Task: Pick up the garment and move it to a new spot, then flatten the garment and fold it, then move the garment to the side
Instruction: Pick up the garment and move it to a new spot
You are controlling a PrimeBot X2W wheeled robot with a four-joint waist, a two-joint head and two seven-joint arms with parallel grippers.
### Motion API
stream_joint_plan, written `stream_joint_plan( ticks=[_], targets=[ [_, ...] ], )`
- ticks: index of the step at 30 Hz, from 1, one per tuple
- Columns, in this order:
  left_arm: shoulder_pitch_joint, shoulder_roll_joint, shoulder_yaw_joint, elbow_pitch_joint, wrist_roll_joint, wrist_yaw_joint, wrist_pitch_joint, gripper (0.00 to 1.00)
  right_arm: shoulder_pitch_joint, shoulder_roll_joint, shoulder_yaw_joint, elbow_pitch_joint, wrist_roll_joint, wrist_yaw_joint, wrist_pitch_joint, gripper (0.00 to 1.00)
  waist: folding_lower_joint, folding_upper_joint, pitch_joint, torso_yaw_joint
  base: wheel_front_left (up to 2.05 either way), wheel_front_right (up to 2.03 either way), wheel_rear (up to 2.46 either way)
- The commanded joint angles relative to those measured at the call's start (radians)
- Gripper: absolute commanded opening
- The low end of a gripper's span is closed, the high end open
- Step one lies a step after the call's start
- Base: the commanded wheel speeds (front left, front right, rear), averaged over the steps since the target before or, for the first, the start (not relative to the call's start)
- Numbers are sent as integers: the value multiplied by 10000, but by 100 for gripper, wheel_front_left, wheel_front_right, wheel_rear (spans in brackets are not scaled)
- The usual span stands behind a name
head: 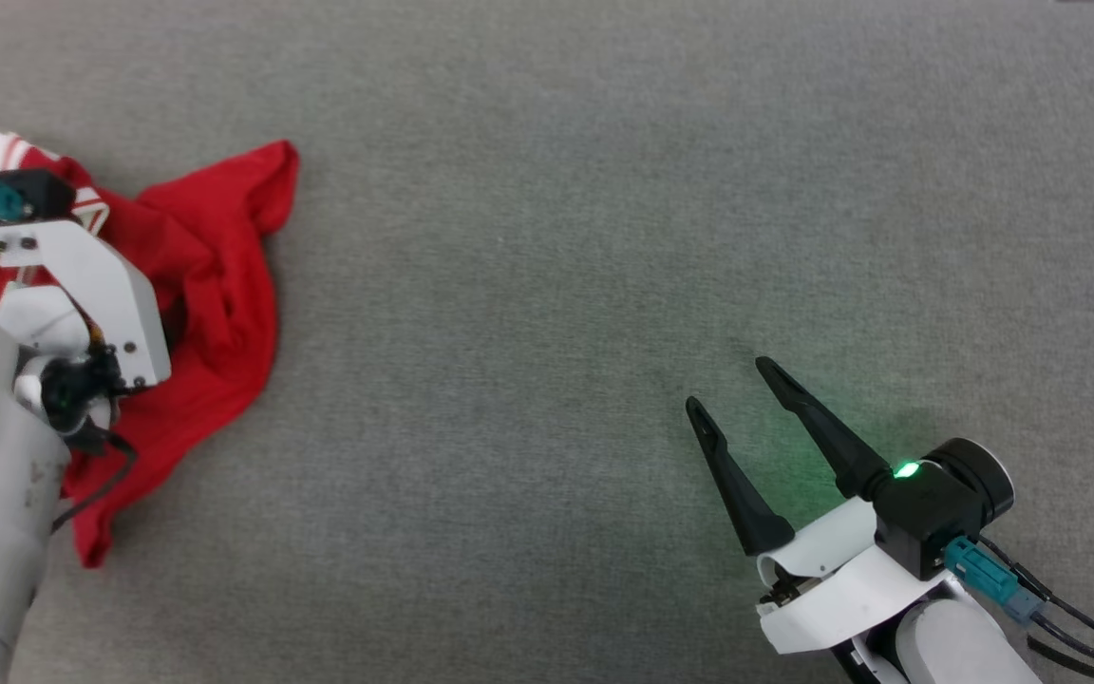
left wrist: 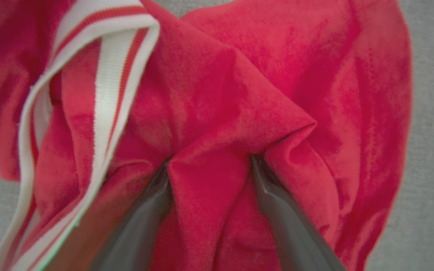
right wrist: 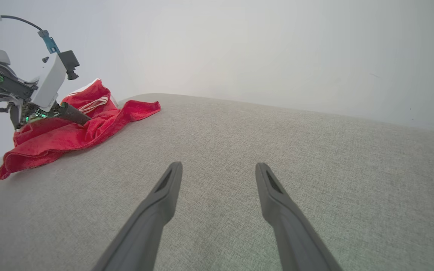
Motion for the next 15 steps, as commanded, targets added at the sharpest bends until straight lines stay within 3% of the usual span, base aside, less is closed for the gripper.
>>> stream_joint_plan(
  ticks=[1, 6, 7, 9, 10, 15],
  targets=[
    [148, -136, -124, 180, -86, 7, 31, 100, -110, -4, 22, -34, 19, -10, -66, 100, 0, 0, 240, -213, 0, 0, 0],
    [351, -558, -370, 817, -306, 7, 14, 100, -191, -5, 48, -88, -9, -10, -67, 100, 0, 0, 411, -334, 0, 0, 0],
    [405, -655, -454, 887, -375, 7, 117, 90, -189, 3, 50, -90, -12, -10, -71, 100, 0, 0, 420, -349, 0, 0, 0],
    [452, -740, -560, 978, -511, 3, 151, 5, -168, 20, 60, -105, -23, -10, -78, 100, 0, 0, 411, -370, 0, 0, 0],
    [474, -786, -594, 989, -625, -13, 215, 0, -156, 32, 57, -105, -28, -10, -78, 100, 0, 0, 404, -378, 0, 0, 0],
    [345, -653, -635, 758, -977, -15, -370, 0, -182, 60, 3, -51, -43, -10, -82, 100, 0, 0, 318, -371, 0, 0, 0]
  ],
)
